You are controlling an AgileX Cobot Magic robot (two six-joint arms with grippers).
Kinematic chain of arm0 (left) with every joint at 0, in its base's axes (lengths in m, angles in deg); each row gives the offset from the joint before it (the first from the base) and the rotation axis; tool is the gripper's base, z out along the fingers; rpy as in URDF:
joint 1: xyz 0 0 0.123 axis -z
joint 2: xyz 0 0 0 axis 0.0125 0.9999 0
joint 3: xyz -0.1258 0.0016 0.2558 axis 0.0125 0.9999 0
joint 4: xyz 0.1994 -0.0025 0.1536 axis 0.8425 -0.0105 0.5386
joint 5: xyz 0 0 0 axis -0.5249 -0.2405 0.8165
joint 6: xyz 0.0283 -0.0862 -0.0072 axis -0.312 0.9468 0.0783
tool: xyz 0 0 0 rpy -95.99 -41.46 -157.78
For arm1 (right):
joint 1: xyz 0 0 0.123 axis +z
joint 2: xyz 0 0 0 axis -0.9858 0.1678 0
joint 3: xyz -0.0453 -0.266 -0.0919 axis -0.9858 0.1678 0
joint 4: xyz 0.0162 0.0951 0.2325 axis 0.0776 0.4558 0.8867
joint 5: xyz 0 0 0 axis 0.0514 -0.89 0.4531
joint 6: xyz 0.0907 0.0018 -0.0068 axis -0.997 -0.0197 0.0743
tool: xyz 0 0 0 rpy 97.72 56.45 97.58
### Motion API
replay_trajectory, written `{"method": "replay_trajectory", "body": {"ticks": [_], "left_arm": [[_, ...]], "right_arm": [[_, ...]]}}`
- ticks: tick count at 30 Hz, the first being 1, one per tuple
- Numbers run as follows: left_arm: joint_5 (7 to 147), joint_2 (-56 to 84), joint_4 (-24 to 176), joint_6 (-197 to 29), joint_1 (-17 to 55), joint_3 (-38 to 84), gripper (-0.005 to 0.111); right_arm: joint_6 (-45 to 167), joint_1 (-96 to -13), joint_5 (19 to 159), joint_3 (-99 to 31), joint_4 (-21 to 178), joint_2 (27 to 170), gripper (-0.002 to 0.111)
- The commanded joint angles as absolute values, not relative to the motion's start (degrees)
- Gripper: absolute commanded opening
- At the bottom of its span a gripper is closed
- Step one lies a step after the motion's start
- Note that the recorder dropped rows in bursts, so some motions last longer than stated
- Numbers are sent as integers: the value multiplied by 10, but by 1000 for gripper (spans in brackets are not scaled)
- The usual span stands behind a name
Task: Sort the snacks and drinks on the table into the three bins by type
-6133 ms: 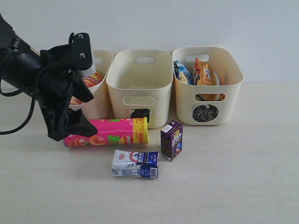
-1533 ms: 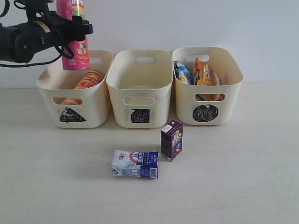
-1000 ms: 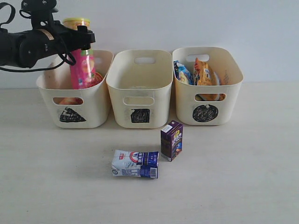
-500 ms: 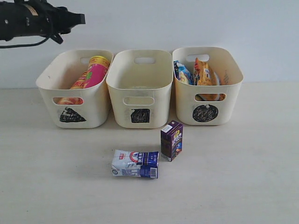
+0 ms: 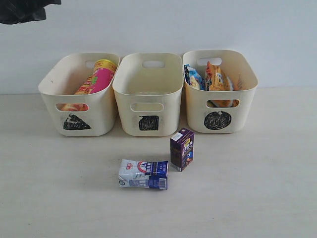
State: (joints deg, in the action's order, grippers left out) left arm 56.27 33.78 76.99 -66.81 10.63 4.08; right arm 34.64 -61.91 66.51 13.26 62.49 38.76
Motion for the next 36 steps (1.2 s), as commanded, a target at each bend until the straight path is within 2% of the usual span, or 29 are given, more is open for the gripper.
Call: {"method": "replay_trajectory", "body": {"ticks": [1,10,22,29,36], "left_arm": [[557,254,757,-662,104,106,4],[558,56,757,-636,104,255,4],[559,-180,757,-614,104,398,4],[571,-269,757,-608,104,477,4],[654,-326,768,-608,104,555,4]], "right_arm": [[347,-621,663,136,627,388,2],[347,-621,663,136,629,388,2],[347,-621,663,136,629,388,2],[347,-621,663,136,630,388,2],[347,-621,663,136,630,388,2]]}}
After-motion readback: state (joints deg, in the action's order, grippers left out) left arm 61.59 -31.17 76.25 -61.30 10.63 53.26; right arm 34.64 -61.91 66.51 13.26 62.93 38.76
